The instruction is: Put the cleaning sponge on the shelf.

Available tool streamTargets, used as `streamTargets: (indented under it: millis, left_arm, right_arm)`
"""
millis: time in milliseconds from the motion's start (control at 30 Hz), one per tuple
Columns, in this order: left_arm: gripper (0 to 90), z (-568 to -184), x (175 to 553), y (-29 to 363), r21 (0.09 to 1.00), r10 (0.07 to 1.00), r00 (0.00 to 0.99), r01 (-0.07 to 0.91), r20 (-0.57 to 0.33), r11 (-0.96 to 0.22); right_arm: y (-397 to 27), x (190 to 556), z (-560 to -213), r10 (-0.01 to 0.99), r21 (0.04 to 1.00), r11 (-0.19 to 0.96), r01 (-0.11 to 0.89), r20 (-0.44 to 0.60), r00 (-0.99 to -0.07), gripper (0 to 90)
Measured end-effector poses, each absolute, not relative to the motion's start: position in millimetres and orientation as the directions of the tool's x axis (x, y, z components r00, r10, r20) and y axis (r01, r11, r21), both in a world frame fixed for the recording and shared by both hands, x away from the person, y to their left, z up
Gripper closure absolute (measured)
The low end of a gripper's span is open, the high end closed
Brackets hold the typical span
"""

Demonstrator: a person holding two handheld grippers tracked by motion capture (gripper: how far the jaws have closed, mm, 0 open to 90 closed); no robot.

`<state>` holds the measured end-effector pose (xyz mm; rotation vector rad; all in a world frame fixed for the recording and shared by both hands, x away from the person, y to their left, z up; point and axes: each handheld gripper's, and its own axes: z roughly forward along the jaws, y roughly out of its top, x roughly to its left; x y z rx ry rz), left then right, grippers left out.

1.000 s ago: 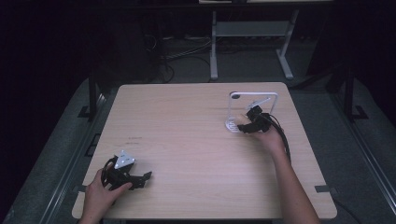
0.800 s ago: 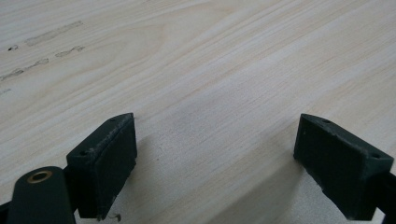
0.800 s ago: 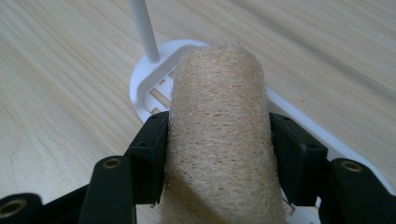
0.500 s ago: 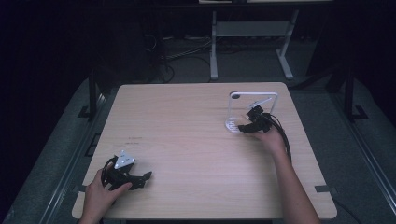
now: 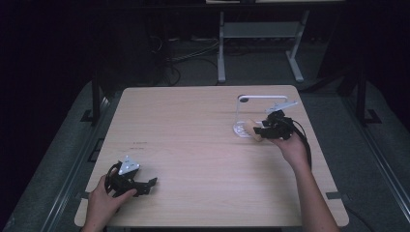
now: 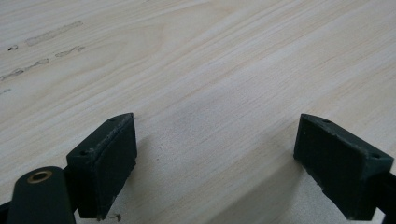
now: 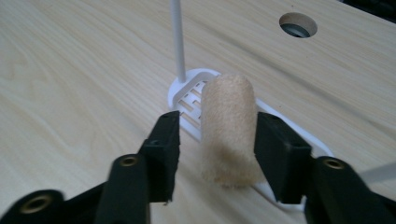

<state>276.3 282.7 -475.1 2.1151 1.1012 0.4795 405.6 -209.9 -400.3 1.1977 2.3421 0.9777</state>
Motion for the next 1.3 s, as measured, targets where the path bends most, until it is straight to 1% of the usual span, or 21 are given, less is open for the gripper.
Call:
streamTargets:
  millis: [67, 233, 333, 400, 467, 633, 967, 1033, 1300]
  left_arm:
    - [12.7, -475, 276, 283, 0.724, 0.821, 0.571, 0.564, 0.007, -0.398]
    - [12.7, -475, 276, 283, 0.722, 0.821, 0.571, 0.565, 0.007, -0.399]
    - [12.7, -475, 276, 283, 0.722, 0.821, 0.571, 0.565, 0.007, -0.399]
    - [12.7, -475, 276, 283, 0.722, 0.821, 0.571, 0.565, 0.008, -0.4]
    - [12.7, -475, 276, 283, 0.722, 0.821, 0.571, 0.565, 0.008, -0.4]
    - [12.7, -475, 276, 283, 0.724, 0.821, 0.571, 0.564, 0.006, -0.398]
    - [12.7, -475, 276, 283, 0.722, 0.821, 0.571, 0.565, 0.007, -0.399]
    - [12.7, -475, 276, 283, 0.724, 0.821, 0.57, 0.564, 0.006, -0.397]
    - [12.7, -475, 276, 283, 0.723, 0.821, 0.57, 0.565, 0.007, -0.398]
  right_arm:
    - [-212, 399, -401, 0.803, 0.702, 0.412, 0.581, 0.023, -0.596, 67.8]
    - [-211, 387, -411, 0.782, 0.695, 0.424, 0.58, 0.042, -0.622, 89.6]
    - [-208, 385, -417, 0.777, 0.687, 0.429, 0.587, 0.05, -0.628, 89.7]
    - [-204, 386, -429, 0.768, 0.667, 0.448, 0.596, 0.053, -0.638, 89.7]
    - [-203, 388, -433, 0.769, 0.656, 0.458, 0.6, 0.046, -0.638, 89.7]
    - [-206, 396, -445, 0.793, 0.635, 0.454, 0.625, 0.033, -0.609, 89.7]
    - [-219, 407, -447, 0.832, 0.627, 0.437, 0.645, -0.008, -0.555, 89.7]
    - [-224, 411, -447, 0.846, 0.629, 0.426, 0.651, -0.021, -0.533, 89.7]
    - [-235, 416, -446, 0.866, 0.635, 0.401, 0.66, -0.028, -0.5, 89.7]
